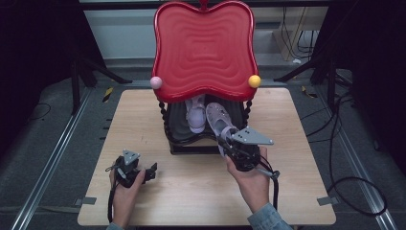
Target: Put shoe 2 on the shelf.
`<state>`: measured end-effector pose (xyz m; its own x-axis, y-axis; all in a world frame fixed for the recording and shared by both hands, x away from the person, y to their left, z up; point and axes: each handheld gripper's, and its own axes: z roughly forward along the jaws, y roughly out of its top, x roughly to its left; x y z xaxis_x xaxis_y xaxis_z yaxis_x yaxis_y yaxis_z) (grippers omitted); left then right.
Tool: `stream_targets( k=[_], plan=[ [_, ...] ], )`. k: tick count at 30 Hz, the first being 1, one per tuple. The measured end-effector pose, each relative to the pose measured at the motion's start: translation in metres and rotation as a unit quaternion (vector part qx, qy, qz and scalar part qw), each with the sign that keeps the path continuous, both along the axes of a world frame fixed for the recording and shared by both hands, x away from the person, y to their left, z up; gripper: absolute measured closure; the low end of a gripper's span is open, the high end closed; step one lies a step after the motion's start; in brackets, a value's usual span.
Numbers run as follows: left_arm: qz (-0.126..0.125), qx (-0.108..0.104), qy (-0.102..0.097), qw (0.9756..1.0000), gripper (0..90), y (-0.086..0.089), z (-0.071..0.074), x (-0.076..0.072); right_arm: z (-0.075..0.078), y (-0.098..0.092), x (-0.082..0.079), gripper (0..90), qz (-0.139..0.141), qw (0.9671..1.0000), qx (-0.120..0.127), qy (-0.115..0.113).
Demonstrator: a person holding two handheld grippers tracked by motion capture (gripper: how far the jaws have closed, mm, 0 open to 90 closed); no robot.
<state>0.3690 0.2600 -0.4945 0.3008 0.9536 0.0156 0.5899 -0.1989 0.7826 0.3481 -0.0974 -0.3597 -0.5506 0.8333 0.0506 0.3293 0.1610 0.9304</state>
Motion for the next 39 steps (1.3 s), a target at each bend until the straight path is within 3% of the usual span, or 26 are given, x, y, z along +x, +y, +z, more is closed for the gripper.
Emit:
stream_targets(
  k=[13,17,22,29,39],
  plan=[
    [-0.005,0.002,0.001,1.0,5.4,-0.002,0.0,0.0,-0.007,0.017,0.019,85.9,-0.042,0.9986,0.011,-0.03],
    [-0.005,0.0,0.002,1.0,5.4,-0.002,0.0,-0.001,-0.014,0.028,0.031,85.8,-0.074,0.9962,0.009,-0.045],
    [-0.005,-0.001,0.001,1.0,5.9,-0.002,0.0,-0.001,-0.018,0.036,0.04,85.6,-0.089,0.9947,0.012,-0.049],
    [-0.01,0.001,0.003,0.9999,5.9,-0.003,0.0,-0.001,-0.023,0.048,0.058,85.7,-0.121,0.9899,0.0,-0.073],
    [-0.01,0.001,0.002,0.9999,6.0,-0.004,0.0,-0.002,-0.032,0.051,0.073,85.8,-0.142,0.9867,0.007,-0.08]
  ],
)
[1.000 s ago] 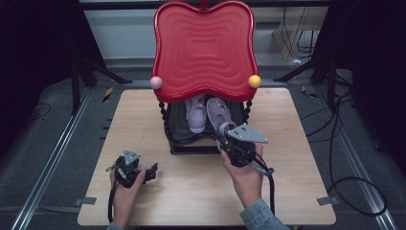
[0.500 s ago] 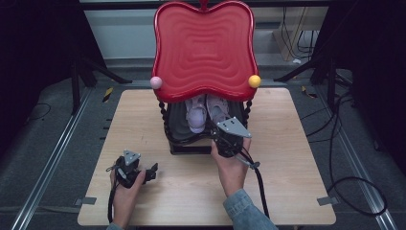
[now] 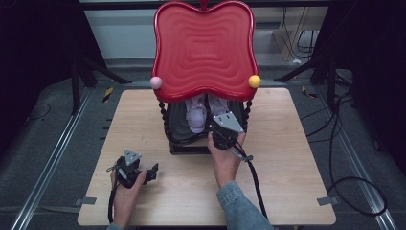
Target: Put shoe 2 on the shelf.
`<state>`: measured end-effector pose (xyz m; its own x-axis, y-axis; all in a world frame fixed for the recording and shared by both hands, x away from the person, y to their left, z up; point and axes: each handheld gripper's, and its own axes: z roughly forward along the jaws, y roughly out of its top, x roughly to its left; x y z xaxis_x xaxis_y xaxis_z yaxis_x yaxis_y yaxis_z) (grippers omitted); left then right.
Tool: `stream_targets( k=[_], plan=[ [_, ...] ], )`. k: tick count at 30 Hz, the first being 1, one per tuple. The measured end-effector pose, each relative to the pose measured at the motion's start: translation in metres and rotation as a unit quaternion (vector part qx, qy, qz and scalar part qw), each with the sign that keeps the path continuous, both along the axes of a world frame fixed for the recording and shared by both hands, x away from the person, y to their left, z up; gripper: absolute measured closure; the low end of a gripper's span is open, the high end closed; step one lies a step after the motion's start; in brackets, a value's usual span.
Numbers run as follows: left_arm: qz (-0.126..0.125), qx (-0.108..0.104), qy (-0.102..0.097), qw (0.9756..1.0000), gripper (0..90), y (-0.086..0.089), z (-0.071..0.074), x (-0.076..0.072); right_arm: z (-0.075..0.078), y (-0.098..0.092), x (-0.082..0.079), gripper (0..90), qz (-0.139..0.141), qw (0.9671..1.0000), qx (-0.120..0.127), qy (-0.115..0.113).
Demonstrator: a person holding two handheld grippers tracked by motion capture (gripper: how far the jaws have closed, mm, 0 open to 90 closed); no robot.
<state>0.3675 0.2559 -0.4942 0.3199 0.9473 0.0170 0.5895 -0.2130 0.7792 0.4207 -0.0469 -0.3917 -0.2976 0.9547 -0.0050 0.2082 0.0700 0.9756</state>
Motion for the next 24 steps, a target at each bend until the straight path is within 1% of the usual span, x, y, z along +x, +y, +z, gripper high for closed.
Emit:
stream_targets(
  k=[5,7,12,13,20,24],
  plan=[
    [-0.003,0.0,0.0,1.0,6.0,-0.002,0.0,0.0,-0.002,0.0,0.006,85.8,-0.012,0.9999,0.002,-0.003],
    [-0.003,0.0,0.001,1.0,6.0,-0.002,-0.001,0.0,-0.002,0.0,0.012,85.8,-0.016,0.9999,-0.004,-0.005],
    [-0.003,-0.001,0.003,1.0,6.0,-0.002,-0.001,0.0,-0.002,0.004,0.017,85.8,-0.02,0.9997,-0.013,-0.008],
    [-0.002,-0.002,0.001,1.0,6.0,-0.002,-0.001,0.0,-0.004,0.007,0.019,85.8,-0.022,0.9996,-0.018,-0.008],
    [-0.003,-0.002,0.0,1.0,6.1,-0.003,0.0,-0.001,-0.004,0.012,0.023,85.8,-0.029,0.9991,-0.024,-0.017],
    [-0.005,0.0,0.001,1.0,6.1,-0.003,0.0,-0.001,-0.005,0.011,0.021,85.8,-0.035,0.9987,-0.034,-0.019]
  ],
)
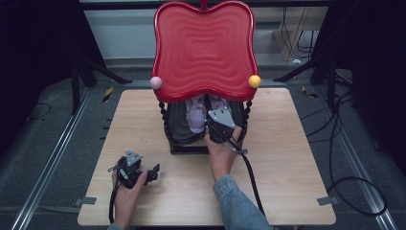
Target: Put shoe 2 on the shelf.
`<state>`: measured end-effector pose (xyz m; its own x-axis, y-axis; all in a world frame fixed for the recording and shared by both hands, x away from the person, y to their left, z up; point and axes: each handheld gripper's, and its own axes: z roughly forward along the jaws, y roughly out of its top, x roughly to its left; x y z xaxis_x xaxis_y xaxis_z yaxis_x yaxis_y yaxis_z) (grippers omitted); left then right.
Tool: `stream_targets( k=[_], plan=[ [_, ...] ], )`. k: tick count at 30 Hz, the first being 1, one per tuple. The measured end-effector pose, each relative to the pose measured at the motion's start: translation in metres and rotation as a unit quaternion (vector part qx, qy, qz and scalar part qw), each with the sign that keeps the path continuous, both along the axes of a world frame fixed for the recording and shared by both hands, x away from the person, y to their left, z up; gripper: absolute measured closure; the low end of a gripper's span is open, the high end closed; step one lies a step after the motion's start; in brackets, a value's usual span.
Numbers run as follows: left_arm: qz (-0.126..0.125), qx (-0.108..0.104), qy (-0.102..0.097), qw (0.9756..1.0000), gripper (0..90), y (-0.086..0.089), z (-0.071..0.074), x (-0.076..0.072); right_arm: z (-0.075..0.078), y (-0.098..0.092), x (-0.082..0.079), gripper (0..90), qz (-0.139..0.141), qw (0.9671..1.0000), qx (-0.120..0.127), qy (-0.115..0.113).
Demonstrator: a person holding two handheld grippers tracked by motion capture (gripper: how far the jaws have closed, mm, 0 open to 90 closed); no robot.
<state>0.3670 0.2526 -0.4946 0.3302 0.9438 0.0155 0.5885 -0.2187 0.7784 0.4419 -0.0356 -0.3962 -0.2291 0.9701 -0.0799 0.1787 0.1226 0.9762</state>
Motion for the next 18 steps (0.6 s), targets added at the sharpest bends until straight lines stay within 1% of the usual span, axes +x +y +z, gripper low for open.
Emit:
stream_targets(
  k=[3,4,5,6,10,11,15,16,18],
  plan=[
    [0.0,-0.001,-0.001,1.0,6.1,0.0,0.0,0.0,0.0,0.0,0.001,85.8,-0.002,1.0,0.004,0.001],
    [0.0,-0.001,-0.001,1.0,6.1,0.0,0.0,-0.001,-0.003,0.001,0.004,85.9,0.002,0.9999,0.008,0.007],
    [0.0,-0.001,-0.001,1.0,6.1,0.0,0.0,-0.001,-0.003,0.001,0.004,85.9,0.002,0.9999,0.008,0.007],
    [-0.001,-0.002,0.0,1.0,6.1,0.0,0.0,-0.001,-0.007,0.004,0.006,85.6,0.004,0.9999,0.001,0.01],
    [-0.001,-0.003,-0.001,1.0,6.1,-0.001,0.0,-0.001,-0.012,0.005,0.01,84.4,0.01,0.9998,0.001,0.016],
    [-0.002,-0.003,0.0,1.0,6.1,-0.001,0.0,-0.001,-0.012,0.005,0.01,84.2,0.011,0.9998,0.005,0.018],
    [-0.005,-0.003,0.001,1.0,6.1,-0.003,0.0,-0.001,-0.013,0.006,0.011,83.6,0.011,0.9998,0.004,0.016],
    [-0.006,-0.002,0.002,1.0,6.1,-0.004,-0.001,-0.001,-0.013,0.006,0.011,83.0,0.011,0.9998,-0.001,0.016],
    [-0.006,-0.003,0.002,1.0,6.2,-0.005,-0.001,-0.001,-0.013,0.006,0.011,82.5,0.012,0.9998,-0.001,0.016]
  ],
)
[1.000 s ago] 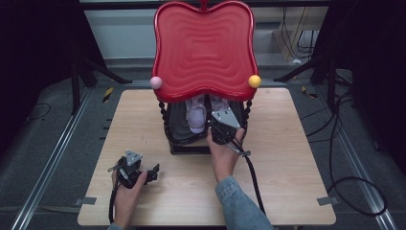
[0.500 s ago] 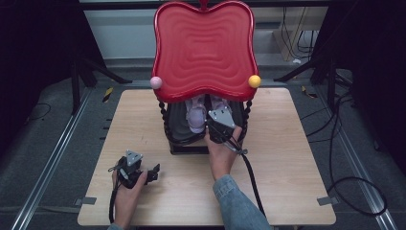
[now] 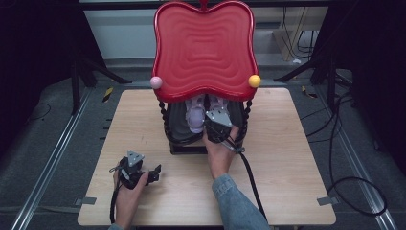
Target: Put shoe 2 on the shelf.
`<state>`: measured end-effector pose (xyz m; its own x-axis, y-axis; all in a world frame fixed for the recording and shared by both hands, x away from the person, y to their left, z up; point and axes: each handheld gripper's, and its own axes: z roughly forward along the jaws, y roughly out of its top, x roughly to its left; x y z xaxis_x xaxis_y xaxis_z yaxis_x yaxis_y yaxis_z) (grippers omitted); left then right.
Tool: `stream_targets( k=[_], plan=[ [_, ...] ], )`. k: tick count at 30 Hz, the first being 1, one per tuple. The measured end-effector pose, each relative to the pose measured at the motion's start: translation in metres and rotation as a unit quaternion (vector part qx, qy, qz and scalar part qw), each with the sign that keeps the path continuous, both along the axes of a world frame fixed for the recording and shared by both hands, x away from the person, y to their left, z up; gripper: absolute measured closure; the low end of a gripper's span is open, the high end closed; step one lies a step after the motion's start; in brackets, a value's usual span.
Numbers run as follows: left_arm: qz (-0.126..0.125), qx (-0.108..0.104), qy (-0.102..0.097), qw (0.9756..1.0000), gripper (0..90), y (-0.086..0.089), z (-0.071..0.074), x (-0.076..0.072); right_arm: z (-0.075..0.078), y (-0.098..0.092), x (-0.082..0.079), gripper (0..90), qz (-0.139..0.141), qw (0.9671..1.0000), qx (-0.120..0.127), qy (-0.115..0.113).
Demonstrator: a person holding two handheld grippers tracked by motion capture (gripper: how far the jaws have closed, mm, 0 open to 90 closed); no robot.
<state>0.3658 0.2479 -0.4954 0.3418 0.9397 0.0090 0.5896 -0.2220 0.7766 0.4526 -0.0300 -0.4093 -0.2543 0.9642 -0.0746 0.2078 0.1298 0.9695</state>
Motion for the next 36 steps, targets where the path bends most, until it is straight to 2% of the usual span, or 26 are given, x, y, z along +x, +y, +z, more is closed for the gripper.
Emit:
stream_targets(
  k=[5,11,15,22,26,28,30,36],
  plan=[
    [-0.002,0.001,0.0,1.0,6.1,-0.001,0.0,0.0,0.0,0.0,0.0,82.4,-0.002,1.0,0.004,0.006],
    [-0.003,-0.001,0.001,1.0,6.1,-0.001,0.0,0.0,0.0,0.0,0.0,80.8,-0.001,0.9999,-0.002,0.012],
    [-0.004,0.001,0.003,1.0,6.1,-0.002,-0.001,0.0,0.001,-0.003,-0.002,74.3,0.003,0.9997,-0.011,0.02],
    [-0.007,0.003,0.001,1.0,6.1,-0.005,0.0,-0.001,0.007,-0.009,-0.015,70.1,0.013,0.9993,-0.02,0.029],
    [-0.007,0.002,0.0,1.0,6.1,-0.005,0.0,-0.001,0.006,-0.014,-0.023,74.8,0.018,0.9992,-0.02,0.031],
    [-0.007,0.002,0.0,1.0,6.1,-0.005,0.0,-0.001,0.006,-0.015,-0.024,76.1,0.018,0.999,-0.022,0.035],
    [-0.007,0.002,0.0,1.0,6.1,-0.006,0.0,-0.001,0.007,-0.015,-0.025,82.1,0.026,0.9988,-0.021,0.037],
    [-0.007,0.001,0.0,1.0,6.1,-0.005,0.0,-0.001,0.011,-0.01,-0.022,86.5,0.039,0.9982,-0.019,0.042]
  ],
)
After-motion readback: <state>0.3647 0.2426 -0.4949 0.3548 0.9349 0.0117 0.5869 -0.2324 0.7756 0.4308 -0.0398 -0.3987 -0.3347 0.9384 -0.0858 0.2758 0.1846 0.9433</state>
